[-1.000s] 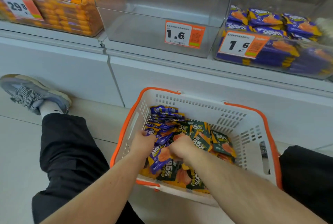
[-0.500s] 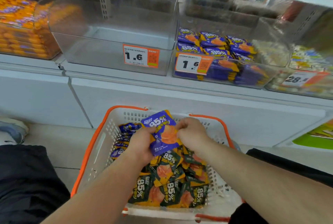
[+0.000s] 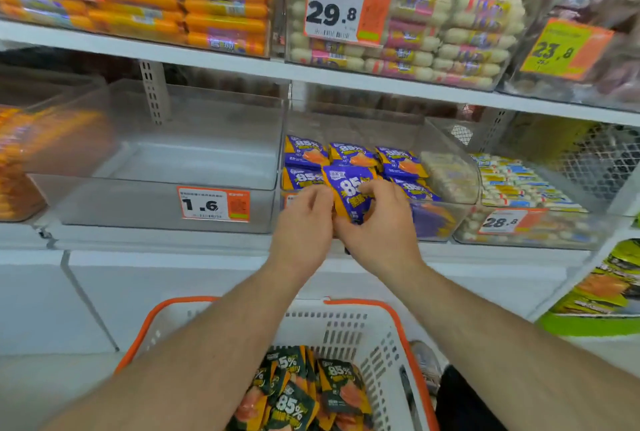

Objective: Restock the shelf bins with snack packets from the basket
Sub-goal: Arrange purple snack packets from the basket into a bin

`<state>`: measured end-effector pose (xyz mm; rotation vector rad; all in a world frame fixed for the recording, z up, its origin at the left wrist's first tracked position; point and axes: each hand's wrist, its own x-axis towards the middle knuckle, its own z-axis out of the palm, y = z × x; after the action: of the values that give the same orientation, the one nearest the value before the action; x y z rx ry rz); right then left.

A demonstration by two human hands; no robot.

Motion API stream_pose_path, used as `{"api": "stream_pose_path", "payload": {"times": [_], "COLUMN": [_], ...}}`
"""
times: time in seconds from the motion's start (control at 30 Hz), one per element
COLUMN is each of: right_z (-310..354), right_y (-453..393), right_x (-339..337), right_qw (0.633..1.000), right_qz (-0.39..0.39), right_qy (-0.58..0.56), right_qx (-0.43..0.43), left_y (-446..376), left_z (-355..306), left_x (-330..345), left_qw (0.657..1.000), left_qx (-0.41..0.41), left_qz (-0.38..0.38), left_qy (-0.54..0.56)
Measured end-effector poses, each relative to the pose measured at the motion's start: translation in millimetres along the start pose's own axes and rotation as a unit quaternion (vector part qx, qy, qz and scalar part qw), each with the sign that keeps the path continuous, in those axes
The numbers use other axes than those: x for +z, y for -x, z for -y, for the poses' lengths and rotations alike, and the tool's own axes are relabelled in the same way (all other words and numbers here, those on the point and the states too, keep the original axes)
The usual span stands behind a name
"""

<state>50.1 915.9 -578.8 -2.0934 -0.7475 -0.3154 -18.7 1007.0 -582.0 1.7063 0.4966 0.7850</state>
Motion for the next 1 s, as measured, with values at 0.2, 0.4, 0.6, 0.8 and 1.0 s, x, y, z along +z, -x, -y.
{"api": "stream_pose_path", "payload": {"times": [0.2, 0.4, 0.6, 0.8, 1.0], "right_z": [-39.3, -76.6, -93.5, -92.9, -83.6], "right_y": [-88.1, -130.8, -140.7, -141.6, -137.7], "right_x": [-33.6, -33.6, -16.6, -13.5, -16.5], "right_qw": [0.99, 0.919, 0.88, 0.89, 0.874], "right_qz": [0.016, 0.161, 0.249, 0.227, 0.242], "right_qy": [0.131, 0.312, 0.349, 0.319, 0.348], "right_qx": [0.054, 0.177, 0.204, 0.233, 0.236], "left_y": [-30.8, -28.5, -27.3, -26.8, -21.9], "left_z": [45.1, 56.5, 57.4, 56.6, 37.1], "left_x": [9.9, 16.5, 17.4, 16.6, 11.6], "left_qw": [0.847, 0.838, 0.84, 0.833, 0.847], "left_qx": [0.217, 0.23, 0.228, 0.227, 0.175], "left_qz": [-0.001, -0.027, -0.032, -0.019, 0.053], "left_qy": [-0.486, -0.494, -0.491, -0.505, -0.5]}}
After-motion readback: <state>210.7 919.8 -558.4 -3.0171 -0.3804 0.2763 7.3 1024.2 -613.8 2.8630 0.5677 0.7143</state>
